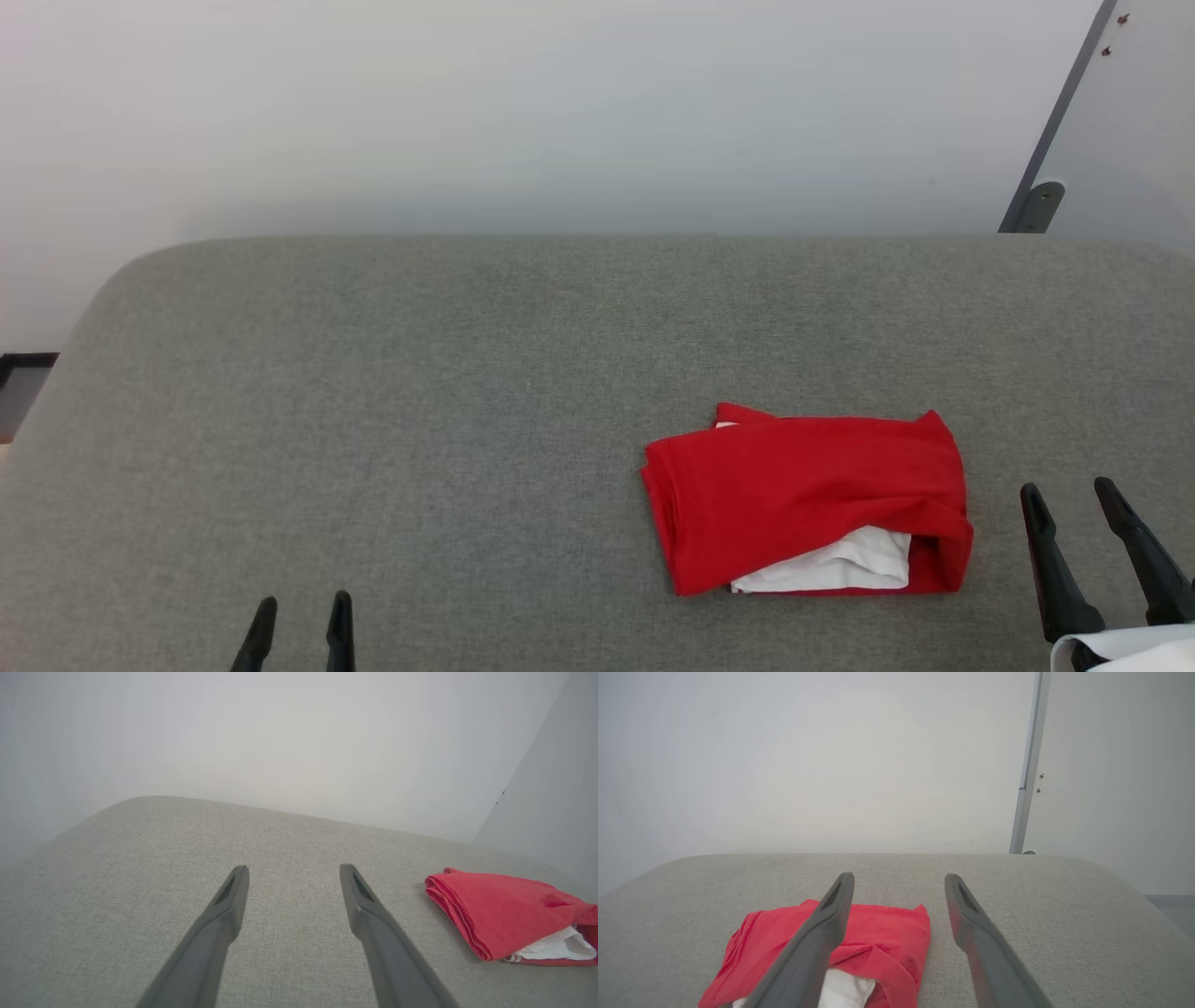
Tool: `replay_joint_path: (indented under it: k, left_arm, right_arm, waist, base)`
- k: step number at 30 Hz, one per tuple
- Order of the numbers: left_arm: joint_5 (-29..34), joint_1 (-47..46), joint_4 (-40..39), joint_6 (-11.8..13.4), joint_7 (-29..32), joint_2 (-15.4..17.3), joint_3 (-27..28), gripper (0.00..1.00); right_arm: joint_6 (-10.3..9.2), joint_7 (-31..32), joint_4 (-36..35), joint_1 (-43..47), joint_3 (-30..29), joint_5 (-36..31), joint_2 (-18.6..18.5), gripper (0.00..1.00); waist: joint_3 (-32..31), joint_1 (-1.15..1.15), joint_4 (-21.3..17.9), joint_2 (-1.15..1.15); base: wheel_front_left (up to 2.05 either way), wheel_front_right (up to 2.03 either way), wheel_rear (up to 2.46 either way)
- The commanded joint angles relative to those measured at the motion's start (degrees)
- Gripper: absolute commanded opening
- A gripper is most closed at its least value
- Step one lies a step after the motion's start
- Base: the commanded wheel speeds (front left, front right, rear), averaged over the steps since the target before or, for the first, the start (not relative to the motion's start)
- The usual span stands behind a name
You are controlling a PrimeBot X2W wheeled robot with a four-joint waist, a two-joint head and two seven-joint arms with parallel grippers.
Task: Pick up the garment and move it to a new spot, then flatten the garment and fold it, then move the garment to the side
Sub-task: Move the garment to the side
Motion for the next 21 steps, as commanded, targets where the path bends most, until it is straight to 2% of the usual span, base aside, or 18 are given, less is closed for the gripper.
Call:
replay_joint_path:
  k: [1, 7, 14, 18, 21]
  left_arm:
    - [0.0, -0.7, 0.1, 0.0, 0.0, 0.0, -0.1, 1.0]
    - [0.3, -3.4, 0.2, 0.0, 0.0, -0.3, -1.5, 1.0]
    - [1.0, -10.1, 1.3, 0.0, 0.0, 0.1, -4.2, 1.0]
    - [1.0, -13.8, 2.4, 0.0, 0.0, 0.4, -5.2, 1.0]
    - [1.0, -15.9, 3.0, 0.0, 0.0, 0.7, -5.9, 1.0]
  right_arm:
    - [-0.09, 0.5, -0.5, 0.0, -0.3, 0.0, 0.3, 1.0]
    - [-0.09, 6.4, -0.3, -6.0, 1.2, -0.3, -3.5, 1.0]
    - [-0.09, 17.3, 4.8, -21.1, 6.4, 4.6, -11.8, 1.0]
    - [-0.09, 25.4, 9.9, -27.9, 10.6, 8.8, -15.8, 1.0]
    - [-0.09, 34.6, 12.4, -29.8, 14.1, 13.4, -18.4, 1.0]
  waist:
    - [0.3, 0.0, 0.3, 0.0]
    - [2.5, 0.0, 0.7, 0.0]
    - [9.2, 0.0, 0.5, 0.0]
    - [11.9, 0.0, 0.7, 0.0]
    - [13.2, 0.0, 0.7, 0.0]
  base:
    - [0.0, 0.0, 0.0]
    - [0.0, 0.0, 0.0]
    - [0.0, 0.0, 0.0]
    - [0.0, 0.0, 0.0]
    - [0.0, 0.0, 0.0]
